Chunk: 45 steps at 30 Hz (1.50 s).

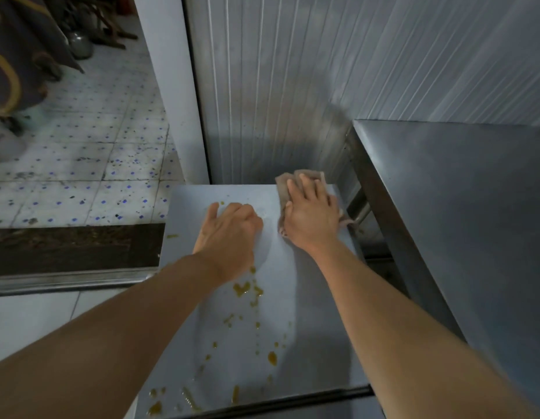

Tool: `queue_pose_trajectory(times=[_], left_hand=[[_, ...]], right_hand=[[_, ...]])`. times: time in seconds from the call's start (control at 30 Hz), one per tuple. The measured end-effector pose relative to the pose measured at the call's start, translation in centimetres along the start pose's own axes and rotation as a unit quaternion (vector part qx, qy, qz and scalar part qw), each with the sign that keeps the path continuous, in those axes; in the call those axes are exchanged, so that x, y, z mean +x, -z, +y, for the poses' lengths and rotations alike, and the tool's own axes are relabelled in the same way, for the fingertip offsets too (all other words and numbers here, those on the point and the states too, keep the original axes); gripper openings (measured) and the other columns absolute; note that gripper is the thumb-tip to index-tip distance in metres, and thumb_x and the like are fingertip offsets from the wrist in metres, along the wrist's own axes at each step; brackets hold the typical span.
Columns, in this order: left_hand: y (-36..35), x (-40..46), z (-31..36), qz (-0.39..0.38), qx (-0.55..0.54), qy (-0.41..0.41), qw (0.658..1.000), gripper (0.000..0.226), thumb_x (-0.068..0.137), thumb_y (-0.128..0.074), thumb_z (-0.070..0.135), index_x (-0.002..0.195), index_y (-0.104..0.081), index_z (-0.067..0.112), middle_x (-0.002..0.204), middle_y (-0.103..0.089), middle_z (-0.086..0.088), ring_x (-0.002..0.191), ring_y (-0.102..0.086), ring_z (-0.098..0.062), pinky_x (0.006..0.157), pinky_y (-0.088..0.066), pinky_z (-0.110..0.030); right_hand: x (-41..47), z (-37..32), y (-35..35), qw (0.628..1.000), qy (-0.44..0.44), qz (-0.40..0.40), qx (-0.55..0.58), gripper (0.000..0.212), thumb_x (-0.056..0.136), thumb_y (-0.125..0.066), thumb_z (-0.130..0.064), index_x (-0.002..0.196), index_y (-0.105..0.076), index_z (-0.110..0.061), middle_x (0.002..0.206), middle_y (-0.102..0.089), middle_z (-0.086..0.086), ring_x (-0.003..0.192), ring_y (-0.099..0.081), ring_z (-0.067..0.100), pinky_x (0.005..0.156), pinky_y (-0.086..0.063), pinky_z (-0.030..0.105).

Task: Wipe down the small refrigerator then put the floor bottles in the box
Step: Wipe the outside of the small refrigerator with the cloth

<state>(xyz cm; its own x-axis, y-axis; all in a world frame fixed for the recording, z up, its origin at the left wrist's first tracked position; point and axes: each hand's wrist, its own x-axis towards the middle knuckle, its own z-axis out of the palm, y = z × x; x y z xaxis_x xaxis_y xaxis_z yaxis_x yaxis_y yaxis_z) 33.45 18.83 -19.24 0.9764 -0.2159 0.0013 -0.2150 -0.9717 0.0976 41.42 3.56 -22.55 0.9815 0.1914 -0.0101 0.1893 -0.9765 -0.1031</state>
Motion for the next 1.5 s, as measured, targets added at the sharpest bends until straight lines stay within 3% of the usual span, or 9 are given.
queue_pose_trajectory(times=[0.2, 0.4, 0.6, 0.73, 1.0, 1.17, 1.3, 1.43, 1.5], left_hand=[[1.5, -1.2, -1.5, -0.048, -0.009, 0.010, 0.999, 0.054, 0.081, -0.049, 0.013, 0.133, -0.045, 0.027, 0.141, -0.039, 0.009, 0.135, -0.024, -0.015, 0.112, -0.012, -0.040], [1.3, -5.0, -3.8, -0.010, 0.021, 0.063, 0.998, 0.037, 0.080, -0.051, 0.025, 0.117, -0.053, 0.023, 0.126, -0.049, 0.005, 0.116, -0.038, -0.020, 0.097, -0.030, -0.035], [0.8, -6.1, -3.8, -0.004, -0.009, 0.063, 0.998, 0.045, 0.080, -0.049, 0.024, 0.125, -0.048, 0.027, 0.131, -0.042, 0.008, 0.116, -0.035, -0.020, 0.095, -0.031, -0.033], [1.0, -7.2, -3.8, -0.029, -0.021, 0.061, 0.997, 0.050, 0.081, -0.052, 0.026, 0.130, -0.043, 0.027, 0.139, -0.036, 0.009, 0.120, -0.032, -0.020, 0.098, -0.027, -0.032], [0.4, -9.2, -4.1, -0.026, -0.022, 0.033, 0.999, 0.048, 0.082, -0.053, 0.033, 0.128, -0.044, 0.024, 0.141, -0.034, 0.010, 0.123, -0.029, -0.023, 0.102, -0.025, -0.036], [0.5, -9.7, -4.1, -0.009, -0.027, 0.024, 0.999, 0.052, 0.083, -0.053, 0.037, 0.132, -0.042, 0.025, 0.144, -0.034, 0.010, 0.125, -0.028, -0.023, 0.104, -0.024, -0.037], [0.7, -11.5, -4.3, -0.010, -0.022, 0.023, 0.999, 0.057, 0.080, -0.054, 0.039, 0.134, -0.041, 0.025, 0.146, -0.031, 0.007, 0.127, -0.025, -0.022, 0.105, -0.020, -0.035], [0.7, -12.4, -4.5, 0.003, -0.054, 0.126, 0.991, 0.078, 0.072, -0.065, 0.050, 0.134, -0.028, 0.021, 0.133, -0.030, -0.002, 0.119, -0.032, -0.023, 0.098, -0.031, -0.037], [0.6, -12.5, -4.6, 0.010, -0.080, 0.174, 0.981, 0.086, 0.065, -0.071, 0.054, 0.131, -0.027, 0.021, 0.123, -0.030, -0.003, 0.113, -0.035, -0.023, 0.093, -0.037, -0.037]], right_hand=[[-3.8, -0.9, -0.3, 0.995, 0.098, -0.011, 0.031, 0.052, 0.099, -0.021, -0.042, 0.150, -0.018, -0.032, 0.160, -0.007, -0.005, 0.147, -0.004, 0.019, 0.116, -0.009, 0.044], [-1.3, 2.6, 0.6, 0.998, -0.041, -0.041, 0.015, 0.056, 0.100, -0.019, -0.048, 0.151, -0.002, -0.032, 0.160, 0.004, 0.005, 0.146, 0.005, 0.033, 0.116, -0.007, 0.056], [-1.4, -7.3, -0.4, 0.995, 0.097, -0.013, 0.030, 0.053, 0.097, -0.028, -0.037, 0.149, -0.021, -0.031, 0.160, -0.009, -0.004, 0.146, -0.004, 0.025, 0.115, -0.012, 0.049], [-4.4, -7.6, -0.5, 0.974, 0.223, -0.011, 0.034, 0.048, 0.099, -0.028, -0.038, 0.147, -0.027, -0.036, 0.159, -0.014, -0.010, 0.146, -0.008, 0.018, 0.114, -0.014, 0.043], [-0.5, -4.1, 0.0, 0.999, 0.008, -0.038, 0.001, 0.053, 0.099, -0.025, -0.042, 0.150, -0.015, -0.033, 0.160, -0.006, -0.002, 0.147, -0.001, 0.026, 0.114, -0.013, 0.050], [-1.6, -9.3, -0.5, 0.987, 0.156, -0.029, -0.002, 0.053, 0.098, -0.027, -0.036, 0.150, -0.019, -0.032, 0.160, -0.007, -0.006, 0.147, -0.002, 0.023, 0.113, -0.014, 0.048], [-4.5, -6.7, -0.2, 0.961, 0.275, -0.026, 0.022, 0.050, 0.099, -0.033, -0.039, 0.148, -0.025, -0.036, 0.159, -0.013, -0.007, 0.147, -0.007, 0.017, 0.114, -0.015, 0.044], [-2.1, -4.4, 0.0, 0.997, 0.072, -0.028, 0.000, 0.053, 0.098, -0.030, -0.047, 0.149, -0.020, -0.037, 0.160, -0.011, -0.001, 0.147, -0.005, 0.023, 0.115, -0.016, 0.046], [-0.8, -6.5, -0.3, 0.998, 0.052, -0.030, -0.016, 0.053, 0.099, -0.025, -0.045, 0.150, -0.016, -0.034, 0.160, -0.008, -0.001, 0.147, -0.003, 0.026, 0.114, -0.015, 0.047]])
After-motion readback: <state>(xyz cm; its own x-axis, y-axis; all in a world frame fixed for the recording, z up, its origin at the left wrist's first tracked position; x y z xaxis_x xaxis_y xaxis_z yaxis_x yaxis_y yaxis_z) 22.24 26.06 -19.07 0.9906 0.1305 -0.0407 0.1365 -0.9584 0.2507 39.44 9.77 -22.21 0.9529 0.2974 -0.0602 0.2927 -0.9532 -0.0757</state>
